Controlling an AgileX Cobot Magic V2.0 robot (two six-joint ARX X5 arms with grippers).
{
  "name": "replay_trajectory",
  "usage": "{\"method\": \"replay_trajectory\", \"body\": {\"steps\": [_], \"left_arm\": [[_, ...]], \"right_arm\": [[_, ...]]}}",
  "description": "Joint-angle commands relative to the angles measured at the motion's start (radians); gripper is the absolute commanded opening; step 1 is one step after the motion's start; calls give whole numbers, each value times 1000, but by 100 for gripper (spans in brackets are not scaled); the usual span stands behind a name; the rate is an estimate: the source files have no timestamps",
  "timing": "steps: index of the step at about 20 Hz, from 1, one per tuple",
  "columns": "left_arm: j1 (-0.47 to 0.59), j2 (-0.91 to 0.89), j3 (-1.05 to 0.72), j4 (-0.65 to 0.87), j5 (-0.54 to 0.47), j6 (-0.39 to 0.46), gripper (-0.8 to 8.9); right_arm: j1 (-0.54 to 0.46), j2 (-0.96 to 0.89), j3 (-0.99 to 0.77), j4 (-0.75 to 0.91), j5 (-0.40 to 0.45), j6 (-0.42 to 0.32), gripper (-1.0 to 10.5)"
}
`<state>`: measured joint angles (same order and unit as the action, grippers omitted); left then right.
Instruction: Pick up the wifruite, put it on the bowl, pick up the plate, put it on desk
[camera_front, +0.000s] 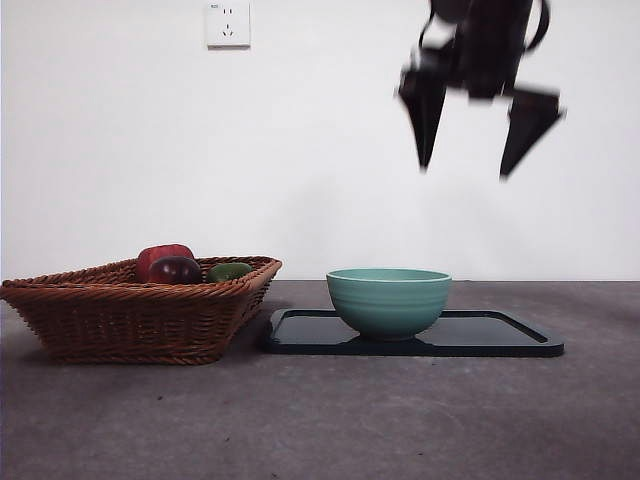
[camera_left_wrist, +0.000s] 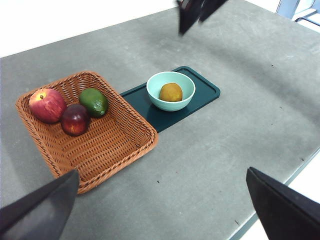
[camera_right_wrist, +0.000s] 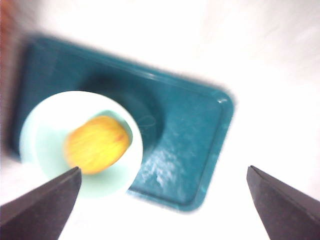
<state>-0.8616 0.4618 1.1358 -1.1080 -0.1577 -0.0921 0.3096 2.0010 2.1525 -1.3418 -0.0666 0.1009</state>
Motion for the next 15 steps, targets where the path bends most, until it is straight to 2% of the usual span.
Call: {"method": "replay_trajectory", "body": {"steps": [1, 5, 11, 15], "left_arm": [[-6, 1, 13, 42, -3, 0, 563], [-6, 1, 13, 65, -3, 0, 563], [-6, 1, 13, 66, -3, 2, 563], [-6, 1, 13, 70, -3, 0, 563]], "right_arm": [[21, -124, -46, -72, 24, -8, 570], [50, -434, -284, -72, 80, -8, 570], [128, -877, -557, -71, 82, 2, 570], [168, -1141, -720, -69, 83, 48, 570]]}}
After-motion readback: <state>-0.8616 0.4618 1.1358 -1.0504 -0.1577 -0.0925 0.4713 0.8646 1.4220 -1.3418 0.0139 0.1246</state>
